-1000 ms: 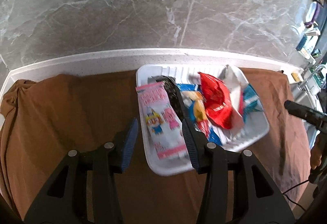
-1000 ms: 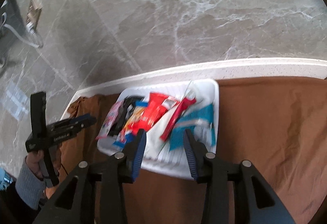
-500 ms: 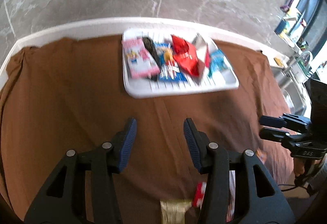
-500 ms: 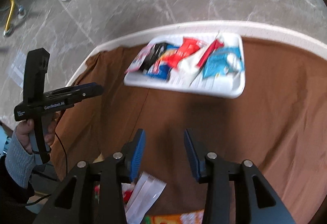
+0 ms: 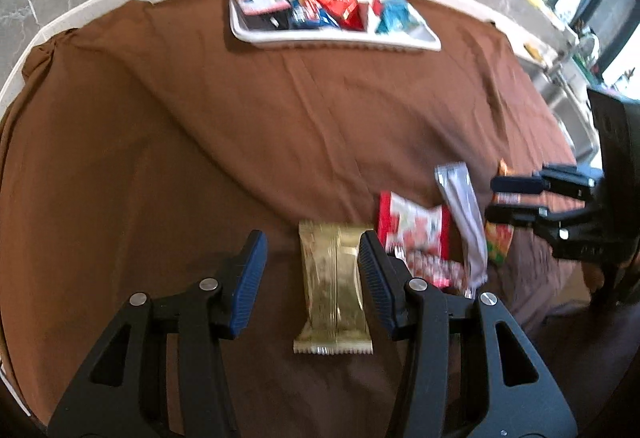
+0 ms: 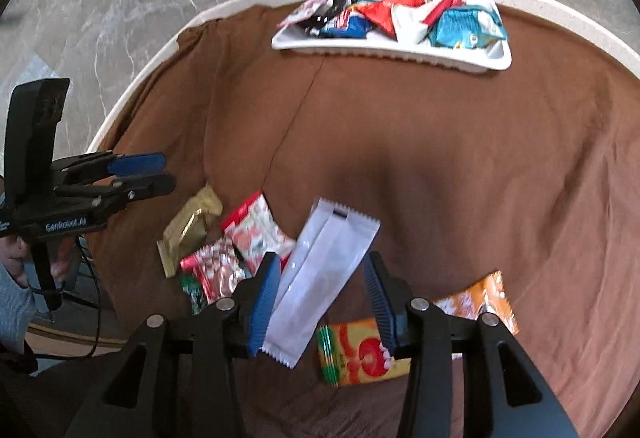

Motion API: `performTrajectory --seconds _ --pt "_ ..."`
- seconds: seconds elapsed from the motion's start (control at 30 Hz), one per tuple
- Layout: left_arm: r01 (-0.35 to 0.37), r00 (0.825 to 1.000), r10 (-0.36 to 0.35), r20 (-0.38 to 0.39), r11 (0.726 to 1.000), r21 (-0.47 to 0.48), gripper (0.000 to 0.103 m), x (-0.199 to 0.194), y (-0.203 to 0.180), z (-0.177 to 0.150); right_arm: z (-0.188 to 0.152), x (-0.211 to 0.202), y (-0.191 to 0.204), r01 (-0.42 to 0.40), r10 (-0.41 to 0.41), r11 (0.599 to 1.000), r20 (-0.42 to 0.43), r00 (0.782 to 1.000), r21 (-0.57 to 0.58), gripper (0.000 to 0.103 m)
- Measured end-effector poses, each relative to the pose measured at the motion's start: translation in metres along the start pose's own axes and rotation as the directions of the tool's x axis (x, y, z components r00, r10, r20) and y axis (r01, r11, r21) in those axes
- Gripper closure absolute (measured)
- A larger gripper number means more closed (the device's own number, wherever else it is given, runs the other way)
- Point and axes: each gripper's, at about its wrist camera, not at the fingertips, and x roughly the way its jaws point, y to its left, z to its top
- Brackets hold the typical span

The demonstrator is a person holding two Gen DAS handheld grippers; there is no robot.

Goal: Organize snacks
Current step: 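Grasp the gold wrapper with the left tool while the right tool grasps the white sachet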

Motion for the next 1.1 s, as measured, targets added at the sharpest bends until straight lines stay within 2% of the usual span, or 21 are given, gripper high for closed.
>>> performTrajectory --seconds 0.23,0.63,0.87,0.9,0.93,0.97,1.0,1.1 --pt "0.013 0.999 -0.011 -0.054 0.999 0.034 0.057 0.015 -0.009 -0.023 -0.007 0.012 0.006 0.014 -0.014 1.000 -0.043 0.999 -0.004 0.052" --pt "0.006 0.996 0.001 -0.088 0.996 0.083 0.057 0.040 -0.013 -0.024 -0.011 0.027 0.014 0.055 -0.055 0.998 -0.072 0.996 -0.008 0.053" --pt "0.018 0.997 -0.010 -0.071 0.994 0.112 0.057 0.041 -0.015 -0.026 -0.010 0.028 0.021 0.061 -0.062 0.998 -0.061 0.996 -0.024 0.068" --pt "0.027 0.997 -0.019 -0.070 0.993 0.115 0.061 0.041 -0.015 -0.027 -0.010 0.027 0.022 0.060 -0.062 0.998 -0.055 0.997 -0.029 0.070" --pt "0.027 0.998 -0.019 -0.067 0.993 0.118 0.067 0.042 -0.016 -0.027 -0.010 0.026 0.022 0.058 -0.060 0.998 -0.051 0.997 -0.030 0.077" --pt "0.022 0.998 -0.014 -0.065 0.993 0.119 0.067 0.040 -0.016 -0.028 -0.009 0.025 0.022 0.050 -0.051 0.998 -0.048 0.998 -0.027 0.081" --pt "0.030 0.998 -0.022 -0.067 0.992 0.122 0.071 0.040 -0.016 -0.028 -0.009 0.025 0.021 0.045 -0.046 0.999 -0.047 0.998 -0.024 0.081" --pt "0.037 0.997 -0.029 -0.066 0.993 0.114 0.073 0.038 -0.015 -0.028 -0.009 0.024 0.018 0.015 -0.015 1.000 -0.046 0.999 -0.009 0.084"
